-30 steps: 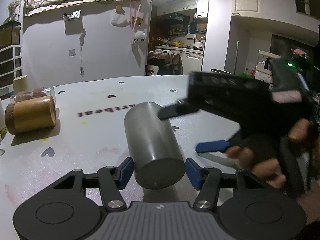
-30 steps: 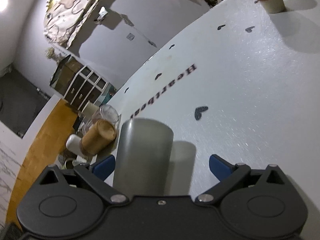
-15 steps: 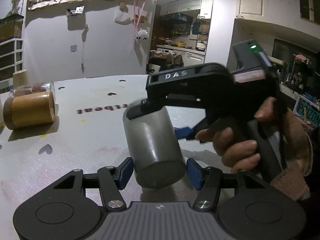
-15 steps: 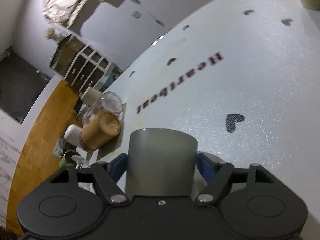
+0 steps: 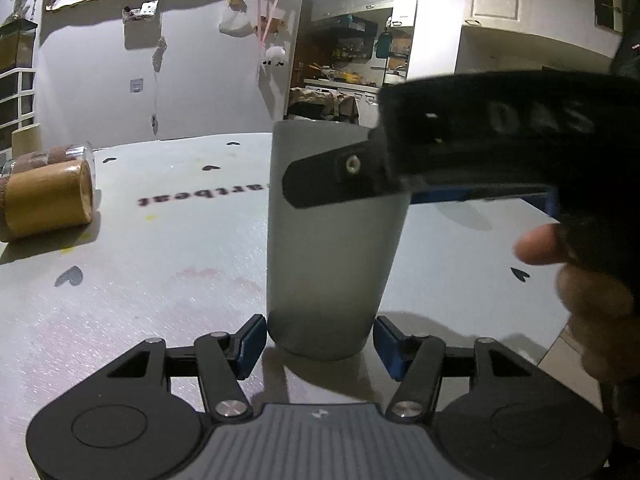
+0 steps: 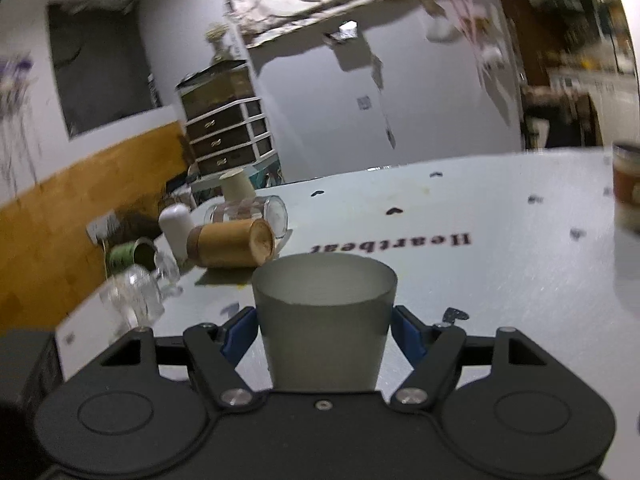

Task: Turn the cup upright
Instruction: 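Grasp the grey cup with the right tool while the left tool opens, then carry the grey cup upright with the right tool beside the coffee cup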

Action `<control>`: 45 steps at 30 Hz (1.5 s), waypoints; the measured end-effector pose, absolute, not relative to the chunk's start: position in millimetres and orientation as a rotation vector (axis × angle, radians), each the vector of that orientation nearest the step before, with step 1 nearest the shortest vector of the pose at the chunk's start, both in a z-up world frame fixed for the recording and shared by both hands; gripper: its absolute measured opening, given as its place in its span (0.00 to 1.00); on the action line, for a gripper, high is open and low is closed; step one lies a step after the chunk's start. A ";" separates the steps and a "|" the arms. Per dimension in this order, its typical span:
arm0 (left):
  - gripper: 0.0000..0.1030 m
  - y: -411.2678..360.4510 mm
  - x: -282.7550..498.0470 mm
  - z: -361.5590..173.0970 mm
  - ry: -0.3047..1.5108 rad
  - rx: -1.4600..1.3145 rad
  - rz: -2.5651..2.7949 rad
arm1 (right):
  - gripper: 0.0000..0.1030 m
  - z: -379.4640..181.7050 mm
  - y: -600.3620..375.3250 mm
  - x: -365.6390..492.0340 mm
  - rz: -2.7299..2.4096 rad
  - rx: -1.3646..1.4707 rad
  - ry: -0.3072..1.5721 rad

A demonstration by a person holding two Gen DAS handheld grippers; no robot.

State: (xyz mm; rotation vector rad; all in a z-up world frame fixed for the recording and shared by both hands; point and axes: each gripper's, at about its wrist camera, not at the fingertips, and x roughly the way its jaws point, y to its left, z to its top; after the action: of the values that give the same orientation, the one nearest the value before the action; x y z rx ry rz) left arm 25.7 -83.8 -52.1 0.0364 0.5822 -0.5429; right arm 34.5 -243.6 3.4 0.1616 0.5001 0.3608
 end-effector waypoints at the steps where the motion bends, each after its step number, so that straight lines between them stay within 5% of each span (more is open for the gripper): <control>1: 0.58 -84.0 25.7 -53.5 0.583 0.034 -0.544 | 0.72 3.9 -240.4 30.1 0.361 0.128 0.492; 6: 0.59 -82.9 26.0 -56.5 0.579 0.019 -0.533 | 0.71 7.0 -227.7 24.9 0.378 0.015 0.472; 9: 0.69 -80.6 25.2 -56.5 0.575 0.012 -0.522 | 0.71 9.1 -228.2 32.2 0.381 -0.033 0.445; 39: 0.70 -71.4 36.7 -59.2 0.554 0.009 -0.469 | 0.71 -5.2 -397.9 250.7 -0.263 0.025 0.316; 45: 0.83 -70.9 35.5 -56.9 0.542 0.007 -0.461 | 0.71 -14.4 -396.7 248.9 -0.255 0.027 0.340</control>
State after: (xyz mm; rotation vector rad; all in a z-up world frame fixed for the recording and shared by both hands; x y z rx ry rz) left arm 35.5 -70.9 -56.9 0.0066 0.5415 -0.4607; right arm 248.9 -396.7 -14.4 0.0273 0.3398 -0.2551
